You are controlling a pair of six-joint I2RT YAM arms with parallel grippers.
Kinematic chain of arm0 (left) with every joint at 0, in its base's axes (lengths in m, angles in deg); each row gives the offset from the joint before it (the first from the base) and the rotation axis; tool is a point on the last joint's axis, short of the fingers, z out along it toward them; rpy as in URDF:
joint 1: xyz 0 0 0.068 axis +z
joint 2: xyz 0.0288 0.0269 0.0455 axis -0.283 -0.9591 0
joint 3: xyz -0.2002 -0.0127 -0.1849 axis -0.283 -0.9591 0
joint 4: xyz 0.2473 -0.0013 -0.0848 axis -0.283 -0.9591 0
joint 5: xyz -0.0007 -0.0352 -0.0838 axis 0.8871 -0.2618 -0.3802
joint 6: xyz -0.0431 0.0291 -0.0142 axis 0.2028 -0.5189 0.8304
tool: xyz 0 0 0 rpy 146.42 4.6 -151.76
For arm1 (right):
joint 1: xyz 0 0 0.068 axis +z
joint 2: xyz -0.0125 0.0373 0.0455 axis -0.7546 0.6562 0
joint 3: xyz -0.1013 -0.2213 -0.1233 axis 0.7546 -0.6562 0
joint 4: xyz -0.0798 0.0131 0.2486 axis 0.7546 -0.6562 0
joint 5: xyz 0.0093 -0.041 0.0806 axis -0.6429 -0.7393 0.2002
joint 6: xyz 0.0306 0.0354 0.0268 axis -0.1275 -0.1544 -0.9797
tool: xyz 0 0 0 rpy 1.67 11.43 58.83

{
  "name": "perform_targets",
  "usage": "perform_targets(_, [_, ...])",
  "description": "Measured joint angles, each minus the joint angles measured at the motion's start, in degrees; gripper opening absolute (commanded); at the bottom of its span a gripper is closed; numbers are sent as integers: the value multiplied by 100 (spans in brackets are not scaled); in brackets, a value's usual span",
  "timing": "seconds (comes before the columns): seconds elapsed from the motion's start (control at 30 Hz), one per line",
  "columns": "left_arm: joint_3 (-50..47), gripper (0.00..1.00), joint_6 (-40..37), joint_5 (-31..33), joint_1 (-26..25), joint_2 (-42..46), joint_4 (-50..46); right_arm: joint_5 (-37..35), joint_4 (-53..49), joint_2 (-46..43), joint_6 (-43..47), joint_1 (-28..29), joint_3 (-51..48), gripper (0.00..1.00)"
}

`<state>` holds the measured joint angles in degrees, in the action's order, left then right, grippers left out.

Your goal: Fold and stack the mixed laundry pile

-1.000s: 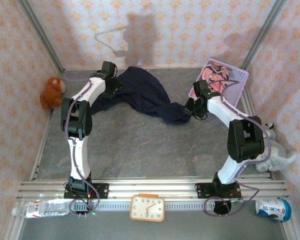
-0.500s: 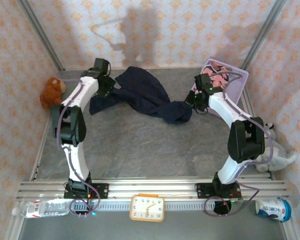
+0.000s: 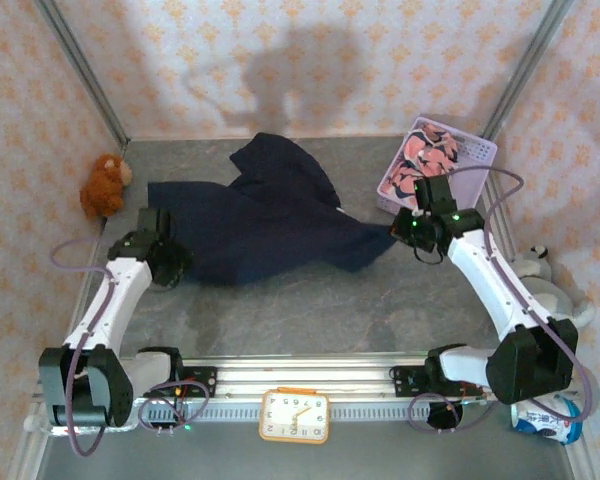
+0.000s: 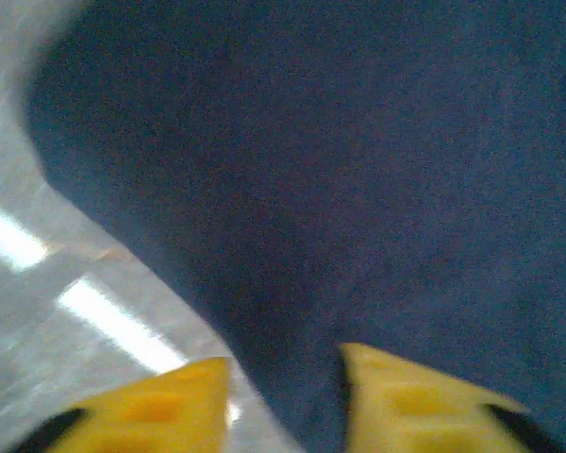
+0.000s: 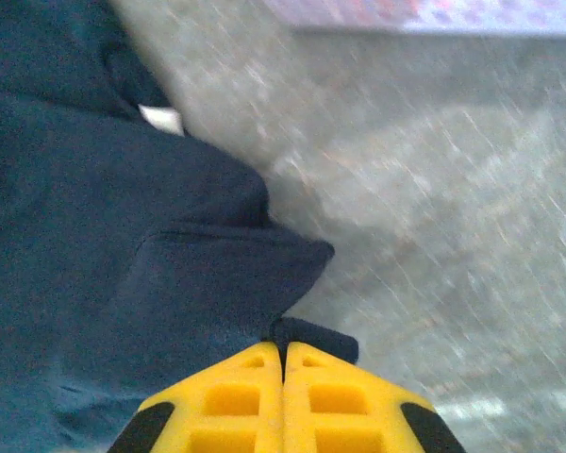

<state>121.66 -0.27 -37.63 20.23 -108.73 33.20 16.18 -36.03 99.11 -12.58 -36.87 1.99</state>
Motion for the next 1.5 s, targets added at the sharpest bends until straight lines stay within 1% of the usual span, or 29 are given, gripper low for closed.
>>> perform_targets(0.07, [-151, 92, 7, -4, 0, 0, -133, 26, -129, 118, 74, -7, -68, 0])
perform_targets(0.23, [20, 91, 116, 4, 0, 50, -17, 216, -144, 435, 173, -17, -68, 0])
perform_targets(0.4, [129, 90, 455, 46, -17, 138, 514, 514, -57, 444, 192, -17, -101, 0])
perform_targets(0.53, [146, 90, 656, 109, -203, -221, 968, 675, -33, 295, 192, -15, -417, 0])
perform_targets(0.57, [179, 90, 682, 127, -260, -407, 1069, 645, -179, 136, 190, -15, -638, 12])
perform_targets(0.63, [293, 91, 713, 138, -380, -815, 1189, 254, -516, -236, 129, -4, -942, 52])
perform_targets(0.67, [369, 91, 723, 144, -431, -1029, 1257, 68, -629, -389, 70, -7, -1021, 58])
perform_targets(0.73, [507, 91, 730, 146, -501, -1357, 1377, -356, -846, -785, -26, -7, -1113, 62])
perform_targets(0.8, [603, 91, 741, 146, -531, -1513, 1423, -619, -866, -973, -68, -7, -1104, 62])
perform_targets(0.87, [758, 91, 726, 157, -557, -1696, 1453, -667, -813, -831, -66, -7, -999, 62])
perform_targets(1.0, [1145, 90, 599, 173, -557, -2240, 1493, -656, -520, 286, 57, -7, -269, 49])
perform_targets(1.03, [1222, 90, 581, 175, -557, -2402, 1517, -588, -337, 579, 74, -4, -85, 47])
perform_targets(1.13, [1316, 90, 538, 234, -557, -2800, 1541, -317, -31, 1244, 129, 94, 439, 46])
perform_targets(1.3, [1349, 91, 433, 369, -557, -3346, 1495, -181, 354, 2649, 295, 732, 1764, 39])
perform_targets(1.4, [1510, 91, 352, 457, -549, -3471, 1351, -175, 448, 3576, 293, 1038, 2662, 37])
perform_targets(1.5, [1537, 91, 247, 479, -424, -3528, 1250, -214, 538, 4557, 291, 1187, 3602, 35])
